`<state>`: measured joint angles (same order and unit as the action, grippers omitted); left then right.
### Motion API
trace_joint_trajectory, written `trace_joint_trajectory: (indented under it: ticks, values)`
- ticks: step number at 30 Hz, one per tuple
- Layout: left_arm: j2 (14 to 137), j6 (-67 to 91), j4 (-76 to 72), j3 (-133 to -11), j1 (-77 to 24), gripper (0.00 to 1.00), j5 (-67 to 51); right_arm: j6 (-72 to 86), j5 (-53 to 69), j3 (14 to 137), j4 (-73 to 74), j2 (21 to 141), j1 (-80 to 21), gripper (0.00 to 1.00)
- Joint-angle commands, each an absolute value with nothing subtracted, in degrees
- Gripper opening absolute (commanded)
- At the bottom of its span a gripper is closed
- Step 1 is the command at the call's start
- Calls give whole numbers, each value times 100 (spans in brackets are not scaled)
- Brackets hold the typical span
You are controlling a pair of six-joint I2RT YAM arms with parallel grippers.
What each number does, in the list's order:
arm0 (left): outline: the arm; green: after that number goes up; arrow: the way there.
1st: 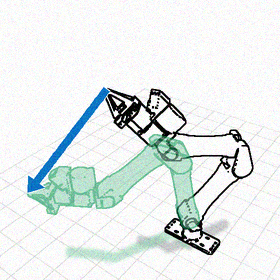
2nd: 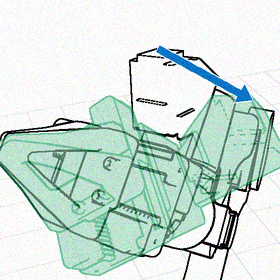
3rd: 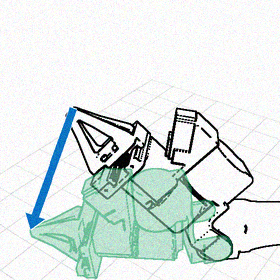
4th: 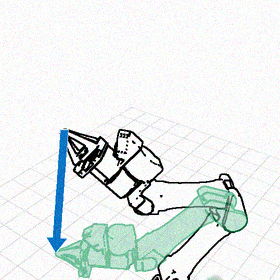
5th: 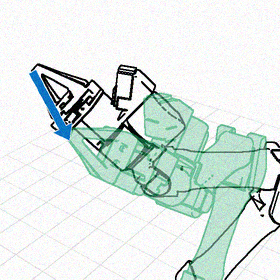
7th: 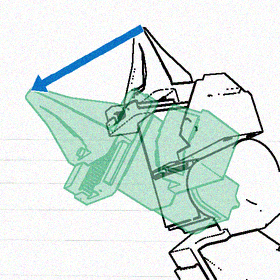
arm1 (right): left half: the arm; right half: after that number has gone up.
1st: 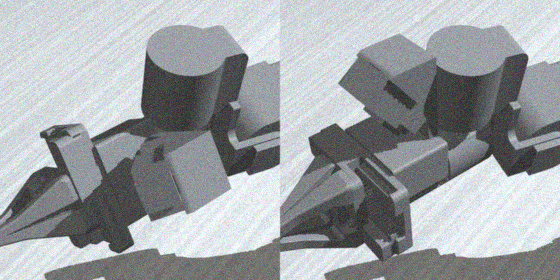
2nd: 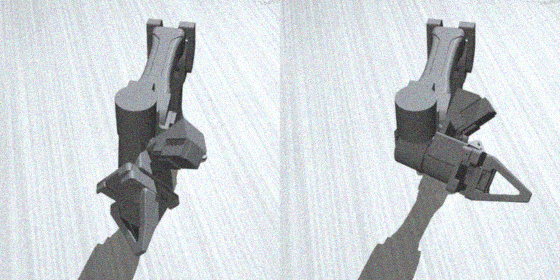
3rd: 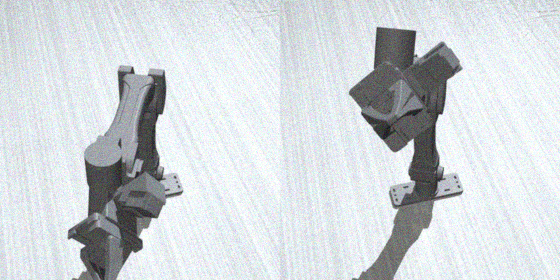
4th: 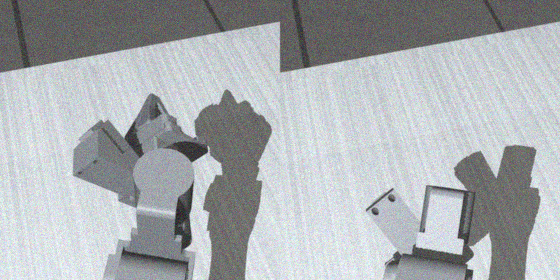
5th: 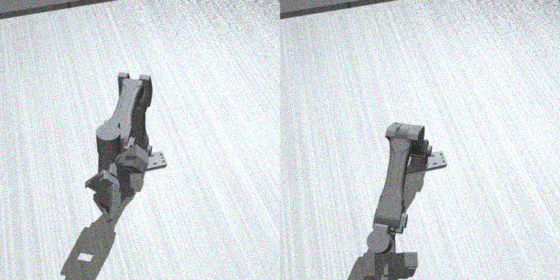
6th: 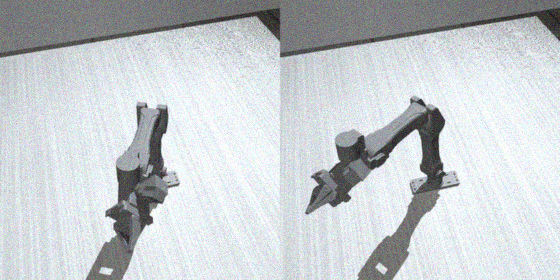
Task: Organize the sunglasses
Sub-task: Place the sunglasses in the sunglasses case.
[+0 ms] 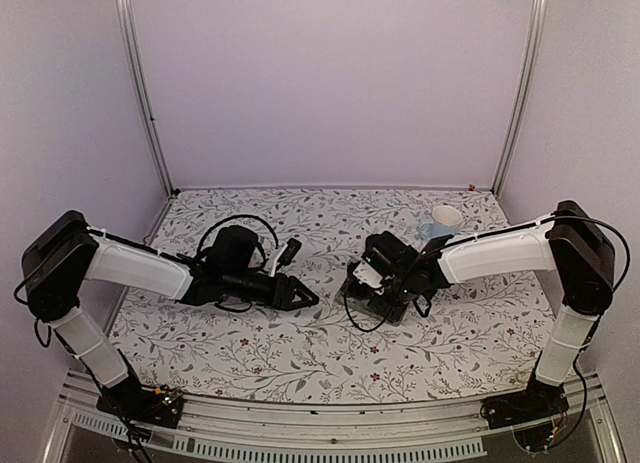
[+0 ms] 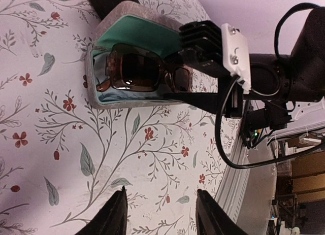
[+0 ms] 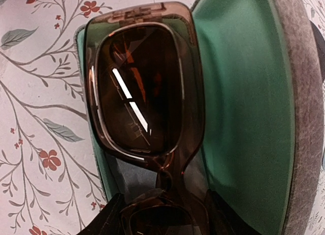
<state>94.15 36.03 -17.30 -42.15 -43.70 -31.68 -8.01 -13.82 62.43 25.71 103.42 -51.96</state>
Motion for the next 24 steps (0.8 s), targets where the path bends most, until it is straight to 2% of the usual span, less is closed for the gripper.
trace_joint_trajectory:
  ticks: [1, 24]
  values:
    - [9386, 3591, -1845, -4122, -4303, 47, -3199, -792, -1315, 6359, 2684, 10401, -5175, 54]
    - [9751, 3520, -1983, -4180, -4305, 47, -3031, -512, -721, 6266, 2688, 9313, -5168, 60]
